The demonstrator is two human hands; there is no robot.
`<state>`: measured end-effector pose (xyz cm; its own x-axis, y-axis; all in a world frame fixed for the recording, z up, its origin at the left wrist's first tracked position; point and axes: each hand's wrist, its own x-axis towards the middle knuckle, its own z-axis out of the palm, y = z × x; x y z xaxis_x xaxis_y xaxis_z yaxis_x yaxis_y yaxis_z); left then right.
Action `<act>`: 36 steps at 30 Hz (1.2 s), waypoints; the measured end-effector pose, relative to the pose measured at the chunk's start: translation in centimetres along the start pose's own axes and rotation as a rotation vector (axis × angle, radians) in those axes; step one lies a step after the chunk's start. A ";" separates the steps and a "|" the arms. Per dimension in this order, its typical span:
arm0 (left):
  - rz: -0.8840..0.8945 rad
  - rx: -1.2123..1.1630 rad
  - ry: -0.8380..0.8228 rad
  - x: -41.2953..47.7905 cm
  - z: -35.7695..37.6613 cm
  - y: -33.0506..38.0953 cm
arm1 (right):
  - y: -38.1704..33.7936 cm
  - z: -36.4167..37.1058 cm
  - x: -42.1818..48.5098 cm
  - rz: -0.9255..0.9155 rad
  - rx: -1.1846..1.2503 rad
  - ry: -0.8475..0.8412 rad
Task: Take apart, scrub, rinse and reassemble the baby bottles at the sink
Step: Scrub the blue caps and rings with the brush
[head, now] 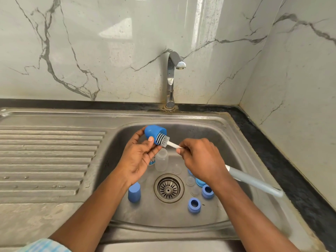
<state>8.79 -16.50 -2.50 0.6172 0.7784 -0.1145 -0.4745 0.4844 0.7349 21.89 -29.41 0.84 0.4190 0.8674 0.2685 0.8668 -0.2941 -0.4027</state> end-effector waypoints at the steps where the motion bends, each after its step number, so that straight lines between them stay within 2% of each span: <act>1: 0.016 -0.006 0.024 0.2 -0.1 0.2 | 0.0 -0.1 0.0 -0.005 0.006 -0.007; 5: 0.072 -0.068 0.088 0.8 -0.9 1.1 | 0.3 -1.1 -0.2 -0.028 -0.011 0.033; 9: 0.077 -0.031 0.055 0.8 -0.6 1.0 | -0.3 -1.3 -0.8 -0.073 -0.077 0.067; 14: 0.090 -0.064 0.098 1.2 -1.4 1.4 | 0.1 -1.4 -0.6 -0.017 -0.037 0.086; 24: -0.016 -0.046 -0.017 0.1 -0.4 0.8 | 0.1 -1.4 -0.5 0.017 -0.068 0.085; 30: 0.069 0.012 0.104 0.5 -0.5 0.8 | -0.2 -1.3 -0.6 -0.006 -0.092 0.073; 36: 0.020 0.051 0.113 0.3 -0.7 0.8 | -0.3 -1.3 -0.7 0.027 -0.073 0.103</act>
<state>8.15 -15.60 -2.46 0.5324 0.8288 -0.1720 -0.4516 0.4499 0.7705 21.74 -30.45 1.95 0.4645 0.8143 0.3481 0.8707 -0.3483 -0.3471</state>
